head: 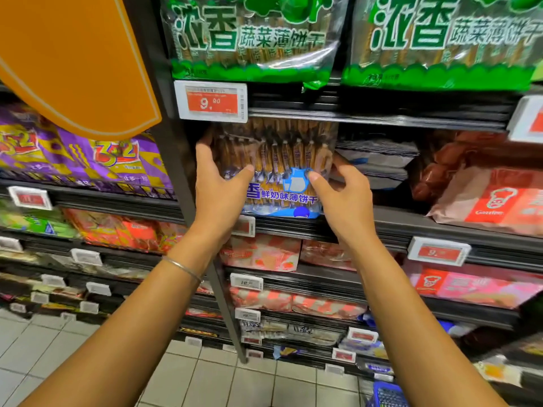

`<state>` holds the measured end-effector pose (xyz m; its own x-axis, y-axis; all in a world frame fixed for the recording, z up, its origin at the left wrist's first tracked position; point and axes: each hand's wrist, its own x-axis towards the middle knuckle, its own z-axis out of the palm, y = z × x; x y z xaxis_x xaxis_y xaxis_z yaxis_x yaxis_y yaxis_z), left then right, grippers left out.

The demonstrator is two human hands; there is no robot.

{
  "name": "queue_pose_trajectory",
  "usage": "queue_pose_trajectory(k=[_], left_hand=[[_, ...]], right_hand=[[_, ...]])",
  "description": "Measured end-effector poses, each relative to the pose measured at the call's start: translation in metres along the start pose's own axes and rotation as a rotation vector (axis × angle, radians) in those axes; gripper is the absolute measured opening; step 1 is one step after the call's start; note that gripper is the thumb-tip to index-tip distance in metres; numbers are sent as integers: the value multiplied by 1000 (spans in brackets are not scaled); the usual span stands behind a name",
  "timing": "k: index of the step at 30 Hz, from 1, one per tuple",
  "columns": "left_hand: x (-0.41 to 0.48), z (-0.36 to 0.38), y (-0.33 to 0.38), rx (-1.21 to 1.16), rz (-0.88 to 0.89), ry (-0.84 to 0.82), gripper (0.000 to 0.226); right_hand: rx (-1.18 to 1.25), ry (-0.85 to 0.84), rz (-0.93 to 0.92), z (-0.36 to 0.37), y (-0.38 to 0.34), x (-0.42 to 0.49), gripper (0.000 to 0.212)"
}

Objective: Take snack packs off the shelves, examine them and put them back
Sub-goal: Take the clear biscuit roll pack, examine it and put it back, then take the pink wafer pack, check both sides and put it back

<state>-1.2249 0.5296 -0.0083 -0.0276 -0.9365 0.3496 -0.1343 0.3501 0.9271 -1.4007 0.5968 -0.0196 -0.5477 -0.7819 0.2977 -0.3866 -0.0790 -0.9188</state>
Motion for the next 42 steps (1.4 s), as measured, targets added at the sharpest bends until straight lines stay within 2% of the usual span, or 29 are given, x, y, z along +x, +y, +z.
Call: queue_pose_trajectory(k=[7,10,13,14,19,21,25,27,31,37,39,42], left_hand=[[-10,-3,-13,76,-15,-88,92],[-11,-1,-13,28,-98,-129,91],[-11,-3,-6,-105,-200,-168,68],[-9,-3,-6,-127,-203,-196,55],[0,-16,-10,-256,-254,-280,16],[4,-23,-9,-320,-308,-281,20],[-1,-27,-8,-341,-373,-293,48],[-6,-25,-11,-364,-370,-287,49],[-8,-16,-12,-408,-349,-277,54],[-12,-12,-14,-432,-306,-304,57],[-15,-15,-14,-436,-291,-268,57],[-24,-17,-16,-390,-308,-113,84]], right_hand=[[13,16,-32,-6,6,-10,21],[17,8,-38,-8,6,-12,18],[24,21,-28,-10,10,-13,21],[24,32,-17,-10,11,-12,24],[34,40,25,-13,9,-8,32],[68,54,33,-16,11,-10,29],[245,44,101,-20,17,-21,29],[349,16,156,-17,20,-26,36],[349,33,173,-11,21,-31,53],[468,35,203,-8,20,-36,45],[472,42,219,-11,15,-40,45],[443,63,236,-17,11,-50,45]])
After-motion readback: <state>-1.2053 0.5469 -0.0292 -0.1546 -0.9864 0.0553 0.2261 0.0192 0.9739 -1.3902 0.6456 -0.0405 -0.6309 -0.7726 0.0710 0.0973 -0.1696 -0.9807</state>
